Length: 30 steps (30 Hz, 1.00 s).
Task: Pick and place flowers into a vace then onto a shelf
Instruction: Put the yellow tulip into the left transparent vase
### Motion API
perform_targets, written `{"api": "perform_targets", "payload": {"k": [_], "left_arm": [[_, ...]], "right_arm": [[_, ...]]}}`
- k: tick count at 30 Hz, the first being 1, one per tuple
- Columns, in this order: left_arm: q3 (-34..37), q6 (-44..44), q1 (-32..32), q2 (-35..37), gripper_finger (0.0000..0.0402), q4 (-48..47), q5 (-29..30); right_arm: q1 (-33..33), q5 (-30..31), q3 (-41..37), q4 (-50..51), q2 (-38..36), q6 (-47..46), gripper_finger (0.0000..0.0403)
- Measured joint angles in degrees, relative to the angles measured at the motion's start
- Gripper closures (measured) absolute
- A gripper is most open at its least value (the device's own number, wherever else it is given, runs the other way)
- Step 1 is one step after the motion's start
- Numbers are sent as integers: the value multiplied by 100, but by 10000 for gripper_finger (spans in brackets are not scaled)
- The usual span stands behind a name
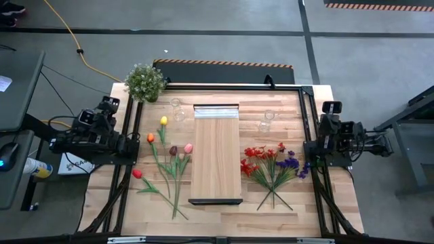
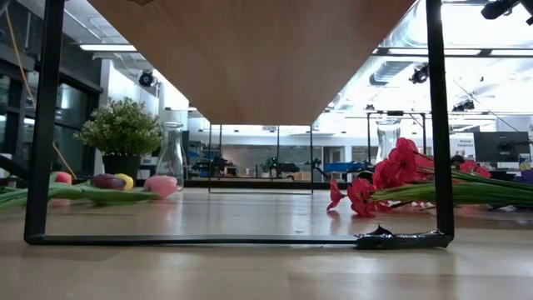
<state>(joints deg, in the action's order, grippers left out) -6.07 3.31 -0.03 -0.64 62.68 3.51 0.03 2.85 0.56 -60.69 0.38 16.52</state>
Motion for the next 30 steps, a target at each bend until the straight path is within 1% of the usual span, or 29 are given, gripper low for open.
{"api": "perform_targets", "payload": {"k": [4, 8, 11, 13, 15, 17, 21, 25, 30], "left_arm": [[0, 0, 0, 0, 153, 48, 7], [0, 0, 0, 2, 153, 93, 251], [-80, -1, 0, 0, 153, -45, 635], [-282, -3, 0, 0, 153, -350, 874], [-587, -7, 0, 0, 153, -924, 1027], [-1001, -4, 0, -7, 153, -1705, 1131], [-2087, 276, 0, -181, 153, -3654, 1353], [-3159, 712, 0, -649, 153, -5247, 1568], [-4341, 1317, 1, -1385, 153, -6705, 1781]], "right_arm": [[0, -30, 0, -73, 0, 1, 402], [0, -108, 1, -290, 0, 1, 402], [0, -433, 121, -345, 4, 10, 402], [0, -671, 332, -281, 12, -1, 402], [0, -781, 647, -49, 44, 3, 402], [0, -745, 1050, 461, 136, 63, 402], [0, -571, 2062, 2075, 477, 387, 402], [0, -566, 3140, 3443, 1014, 468, 402], [0, -394, 4303, 4607, 1737, 399, 402]]}}
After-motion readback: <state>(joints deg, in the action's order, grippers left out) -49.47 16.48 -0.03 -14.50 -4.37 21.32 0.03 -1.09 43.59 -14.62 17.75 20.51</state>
